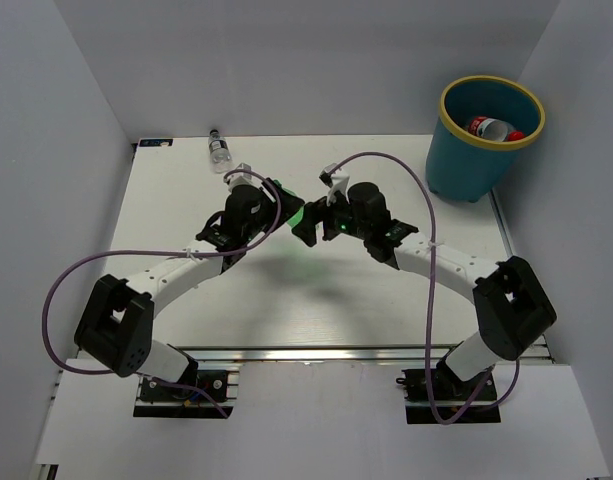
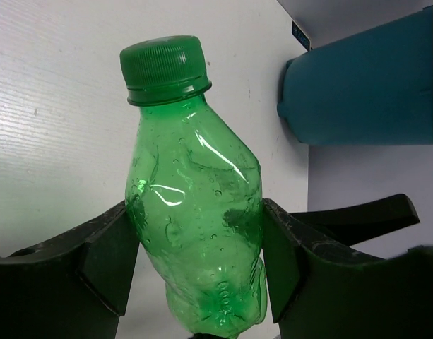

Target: Put the plastic bottles in the bin

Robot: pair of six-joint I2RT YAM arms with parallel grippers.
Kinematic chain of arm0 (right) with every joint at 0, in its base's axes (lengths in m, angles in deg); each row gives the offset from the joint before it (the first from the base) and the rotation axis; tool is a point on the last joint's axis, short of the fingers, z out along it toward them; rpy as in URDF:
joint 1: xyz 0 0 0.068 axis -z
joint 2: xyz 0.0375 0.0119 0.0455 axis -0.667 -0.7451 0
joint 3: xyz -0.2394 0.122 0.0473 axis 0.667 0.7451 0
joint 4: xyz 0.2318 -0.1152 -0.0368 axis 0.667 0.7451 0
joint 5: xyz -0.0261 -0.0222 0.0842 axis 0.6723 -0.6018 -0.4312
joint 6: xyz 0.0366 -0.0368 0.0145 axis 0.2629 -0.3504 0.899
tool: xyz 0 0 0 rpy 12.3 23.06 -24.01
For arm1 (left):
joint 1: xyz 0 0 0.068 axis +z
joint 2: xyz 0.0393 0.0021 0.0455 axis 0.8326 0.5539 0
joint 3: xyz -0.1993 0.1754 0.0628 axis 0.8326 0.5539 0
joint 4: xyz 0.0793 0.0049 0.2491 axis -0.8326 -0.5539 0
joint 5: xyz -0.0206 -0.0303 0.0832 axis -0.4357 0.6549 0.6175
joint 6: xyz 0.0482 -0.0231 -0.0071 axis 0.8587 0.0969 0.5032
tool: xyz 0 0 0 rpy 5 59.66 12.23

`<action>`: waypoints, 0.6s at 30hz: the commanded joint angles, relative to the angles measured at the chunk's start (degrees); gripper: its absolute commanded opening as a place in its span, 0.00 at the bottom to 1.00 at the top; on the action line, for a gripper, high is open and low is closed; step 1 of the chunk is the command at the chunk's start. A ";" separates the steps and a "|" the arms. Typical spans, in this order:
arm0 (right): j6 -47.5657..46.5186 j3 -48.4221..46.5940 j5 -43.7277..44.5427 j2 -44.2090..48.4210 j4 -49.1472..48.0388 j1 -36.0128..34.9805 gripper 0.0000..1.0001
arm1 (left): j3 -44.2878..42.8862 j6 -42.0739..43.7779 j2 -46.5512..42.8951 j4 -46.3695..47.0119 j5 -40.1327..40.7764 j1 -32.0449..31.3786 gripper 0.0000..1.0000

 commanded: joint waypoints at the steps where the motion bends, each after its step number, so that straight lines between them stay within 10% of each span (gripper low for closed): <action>1: 1.02 -2.42 -0.02 -2.05 -6.14 -0.88 0.89 | 0.94 -0.95 -2.54 1.95 -0.80 -0.81 0.26; 7: 2.68 -3.83 1.82 -3.90 -6.41 -1.41 0.68 | 1.21 -0.86 -3.42 2.66 -1.07 -0.90 0.27; 10: 4.18 -2.43 3.49 -3.12 -7.73 -1.41 0.40 | 0.77 0.01 -4.03 2.39 -1.42 -0.90 0.49; 12: 4.80 -1.81 5.58 -2.33 -7.82 -1.41 0.36 | 0.42 1.06 -4.30 2.13 -1.59 -0.90 0.93; 18: 4.01 -2.77 9.82 -0.92 -2.82 -0.62 0.28 | -2.13 3.44 -5.44 -2.70 4.72 -0.73 0.98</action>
